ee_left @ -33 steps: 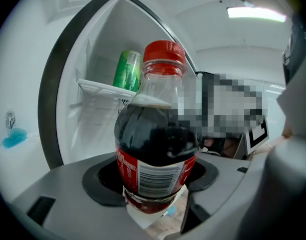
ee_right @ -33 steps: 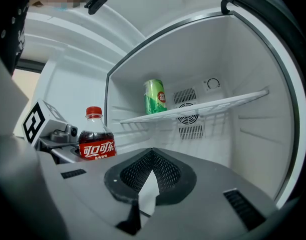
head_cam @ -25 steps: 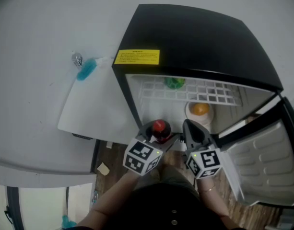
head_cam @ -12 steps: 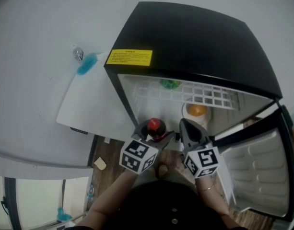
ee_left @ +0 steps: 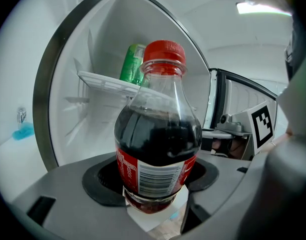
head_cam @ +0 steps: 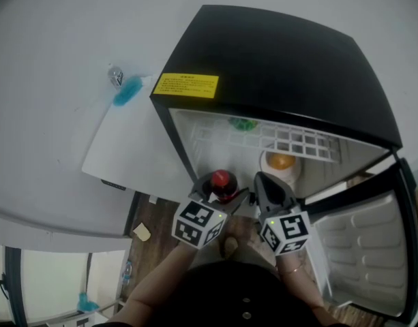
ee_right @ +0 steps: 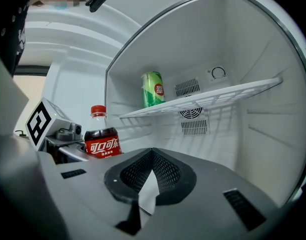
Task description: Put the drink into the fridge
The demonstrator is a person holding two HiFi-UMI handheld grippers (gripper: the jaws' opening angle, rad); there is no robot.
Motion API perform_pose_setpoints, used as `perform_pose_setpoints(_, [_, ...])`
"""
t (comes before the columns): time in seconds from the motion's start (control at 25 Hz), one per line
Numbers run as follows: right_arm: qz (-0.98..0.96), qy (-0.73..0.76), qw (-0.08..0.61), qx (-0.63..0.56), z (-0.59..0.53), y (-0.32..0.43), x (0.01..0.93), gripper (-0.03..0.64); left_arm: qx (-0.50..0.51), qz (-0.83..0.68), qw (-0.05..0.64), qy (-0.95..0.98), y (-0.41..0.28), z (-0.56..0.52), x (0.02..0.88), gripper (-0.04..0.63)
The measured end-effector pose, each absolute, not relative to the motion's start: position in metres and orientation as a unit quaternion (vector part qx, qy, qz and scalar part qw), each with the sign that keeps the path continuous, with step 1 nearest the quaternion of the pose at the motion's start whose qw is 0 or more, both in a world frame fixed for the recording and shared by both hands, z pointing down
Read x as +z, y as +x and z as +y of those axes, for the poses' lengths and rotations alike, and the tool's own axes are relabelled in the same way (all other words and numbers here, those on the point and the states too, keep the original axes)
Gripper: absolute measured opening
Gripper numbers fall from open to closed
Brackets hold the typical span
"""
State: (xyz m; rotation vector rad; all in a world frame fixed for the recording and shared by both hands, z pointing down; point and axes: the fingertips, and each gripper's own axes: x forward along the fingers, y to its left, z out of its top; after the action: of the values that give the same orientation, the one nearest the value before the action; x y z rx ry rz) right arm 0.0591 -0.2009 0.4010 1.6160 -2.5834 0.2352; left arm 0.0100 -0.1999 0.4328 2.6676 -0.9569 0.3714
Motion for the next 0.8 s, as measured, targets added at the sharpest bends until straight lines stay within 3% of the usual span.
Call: perform_pose_setpoints(0.8, [-0.840, 0.530, 0.063, 0.094, -0.210, 0.077, 0.422, 0.008, 0.144, -0.348, 0.146, 0.915, 0.020, -0.219, 0.463, 0.319])
